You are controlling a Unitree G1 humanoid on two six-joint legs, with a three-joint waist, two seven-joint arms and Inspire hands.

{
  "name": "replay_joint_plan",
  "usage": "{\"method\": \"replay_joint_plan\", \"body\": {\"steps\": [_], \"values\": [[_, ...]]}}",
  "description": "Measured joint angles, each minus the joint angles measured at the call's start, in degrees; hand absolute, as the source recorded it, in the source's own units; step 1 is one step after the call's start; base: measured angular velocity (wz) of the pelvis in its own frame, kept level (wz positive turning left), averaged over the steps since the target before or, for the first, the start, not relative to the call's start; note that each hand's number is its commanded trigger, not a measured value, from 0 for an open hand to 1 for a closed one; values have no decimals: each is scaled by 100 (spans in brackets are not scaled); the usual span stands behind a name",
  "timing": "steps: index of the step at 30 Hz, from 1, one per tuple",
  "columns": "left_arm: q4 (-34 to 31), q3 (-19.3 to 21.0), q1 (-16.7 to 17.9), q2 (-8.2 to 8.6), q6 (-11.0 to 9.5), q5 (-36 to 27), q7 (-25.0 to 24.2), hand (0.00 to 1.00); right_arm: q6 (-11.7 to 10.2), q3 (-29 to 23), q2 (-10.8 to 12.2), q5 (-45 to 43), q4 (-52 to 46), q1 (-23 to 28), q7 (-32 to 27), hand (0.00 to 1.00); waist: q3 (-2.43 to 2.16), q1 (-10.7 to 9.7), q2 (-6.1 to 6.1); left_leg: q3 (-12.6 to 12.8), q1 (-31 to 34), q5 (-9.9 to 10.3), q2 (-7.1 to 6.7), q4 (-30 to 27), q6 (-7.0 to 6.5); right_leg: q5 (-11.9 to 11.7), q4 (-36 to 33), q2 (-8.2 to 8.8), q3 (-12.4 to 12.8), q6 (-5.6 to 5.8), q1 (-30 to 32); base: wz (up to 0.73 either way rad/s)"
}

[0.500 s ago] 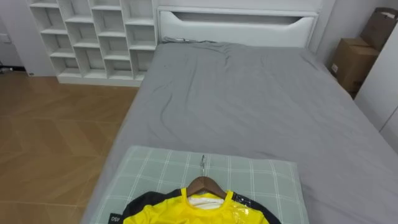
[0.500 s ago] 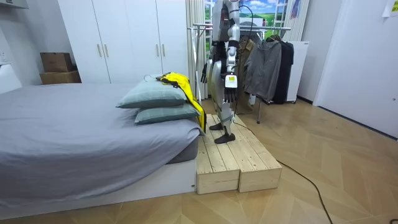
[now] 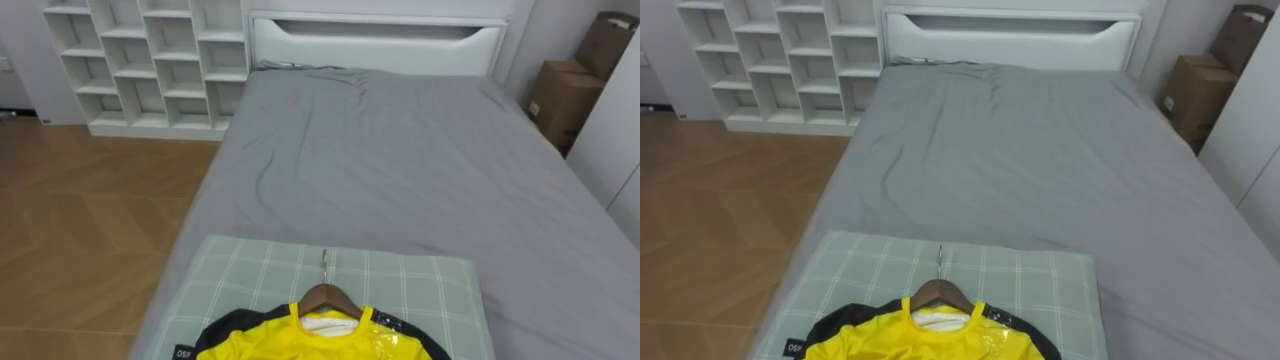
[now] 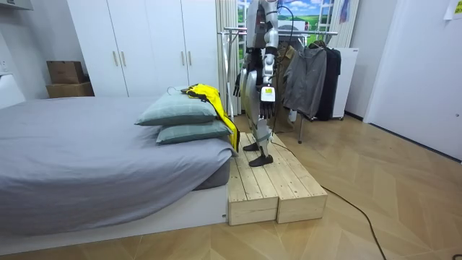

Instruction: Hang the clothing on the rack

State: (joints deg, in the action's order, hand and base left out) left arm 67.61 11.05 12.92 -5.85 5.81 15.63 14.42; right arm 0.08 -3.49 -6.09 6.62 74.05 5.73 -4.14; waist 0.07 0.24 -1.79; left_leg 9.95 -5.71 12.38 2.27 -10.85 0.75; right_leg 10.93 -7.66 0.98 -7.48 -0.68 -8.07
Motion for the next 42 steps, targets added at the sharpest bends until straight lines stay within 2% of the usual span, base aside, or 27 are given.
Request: {"method": "replay_joint_plan", "body": {"steps": [13,18,19,23,30,34,39,42], "values": [[-34,-1,-57,1,-21,-45,431,0,0,147,-22,3,-2,-26,-121,0,-2,3,27,17,8,0,0,8,0,0,-3,1,4,0,29,0],[-369,192,-81,8,-284,-61,952,0,-11,229,-30,-29,4,-25,-163,0,-1,6,25,9,8,0,-2,9,0,0,1,0,0,0,21,0],[-447,218,-111,7,-404,-149,1125,0,-13,240,-31,-34,2,-27,-167,0,-2,21,26,9,3,0,-2,9,0,0,0,-1,0,0,15,0],[-575,218,-279,-2,-692,-150,1651,0,-54,423,-46,-31,2,-37,-219,0,2,5,20,-59,21,-1,-6,12,0,0,6,2,-42,0,22,4],[-1038,100,-258,-23,-1079,-135,2491,0,-143,513,-86,-72,-4,-36,-279,0,-5,2,31,-73,22,-2,-11,14,1,1,9,1,-52,0,22,0],[-1103,89,-369,-23,-1134,-135,2757,0,-144,513,-84,-74,-43,-73,-263,0,-6,-13,27,-72,27,-1,-11,0,1,1,3,3,-50,0,21,0],[-1376,-158,-387,-67,-1224,84,3082,0,-149,504,-89,-108,-43,-73,-269,0,-4,-47,46,-73,35,-2,-11,-2,1,1,1,0,-41,0,16,0],[-1544,-314,-388,-118,-1259,244,3286,0,-152,501,-89,-288,-21,-122,-321,0,-4,-165,80,-79,49,-2,-12,5,1,1,2,-1,-39,0,20,0]]}}
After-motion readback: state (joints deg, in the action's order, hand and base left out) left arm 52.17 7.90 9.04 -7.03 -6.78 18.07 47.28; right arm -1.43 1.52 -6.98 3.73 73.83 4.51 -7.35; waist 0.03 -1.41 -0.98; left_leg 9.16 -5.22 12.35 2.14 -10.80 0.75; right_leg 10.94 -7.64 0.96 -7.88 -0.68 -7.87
